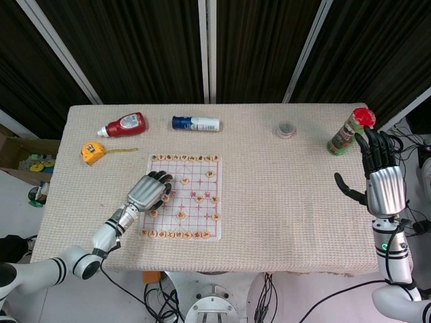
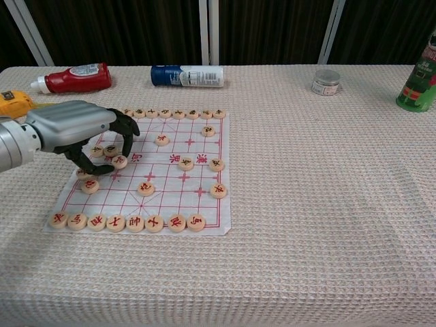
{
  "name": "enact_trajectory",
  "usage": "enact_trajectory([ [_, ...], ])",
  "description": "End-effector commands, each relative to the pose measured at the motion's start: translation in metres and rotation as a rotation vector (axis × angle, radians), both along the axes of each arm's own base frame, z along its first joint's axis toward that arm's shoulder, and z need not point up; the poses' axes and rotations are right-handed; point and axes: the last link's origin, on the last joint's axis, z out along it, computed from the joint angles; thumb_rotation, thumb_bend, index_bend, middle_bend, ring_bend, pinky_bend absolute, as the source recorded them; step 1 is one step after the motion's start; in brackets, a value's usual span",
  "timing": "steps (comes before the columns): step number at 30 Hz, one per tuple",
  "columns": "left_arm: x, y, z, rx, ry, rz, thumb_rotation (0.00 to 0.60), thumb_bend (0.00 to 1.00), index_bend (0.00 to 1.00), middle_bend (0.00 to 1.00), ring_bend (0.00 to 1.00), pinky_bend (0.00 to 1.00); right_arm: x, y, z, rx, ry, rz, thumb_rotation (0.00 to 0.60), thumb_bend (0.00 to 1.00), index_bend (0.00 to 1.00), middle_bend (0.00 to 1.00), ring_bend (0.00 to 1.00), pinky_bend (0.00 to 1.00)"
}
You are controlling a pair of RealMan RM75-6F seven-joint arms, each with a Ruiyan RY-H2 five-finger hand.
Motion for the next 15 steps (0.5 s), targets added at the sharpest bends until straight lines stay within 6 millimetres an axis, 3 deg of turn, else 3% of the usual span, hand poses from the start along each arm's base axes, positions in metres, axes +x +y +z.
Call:
enact_trajectory([
  [1, 0.009, 0.007, 0.006, 0.023, -0.011, -0.021, 0.6, 0.33, 0.48, 0.2, 0.15, 0.26, 0.0, 0.0, 0.0, 0.001, -0.001, -0.001, 0.6, 0.24, 0.0, 0.0, 0.0, 0.0],
  [6, 0.015, 0.02, 0.006, 0.025, 0.013, -0.013, 0.6, 0.33, 0.48, 0.2, 0.15, 0.25, -0.002, 0.001, -0.001, 0.001, -0.003, -0.003, 0.6, 0.24, 0.0, 0.0, 0.0, 0.0],
  [15, 0.006, 0.023, -0.004, 0.019, 0.062, 0.011, 0.6, 0.33, 0.48, 0.2, 0.15, 0.25, -0.008, 0.002, 0.002, -0.004, -0.005, -0.016, 0.6, 0.24, 0.0, 0.0, 0.0, 0.0],
])
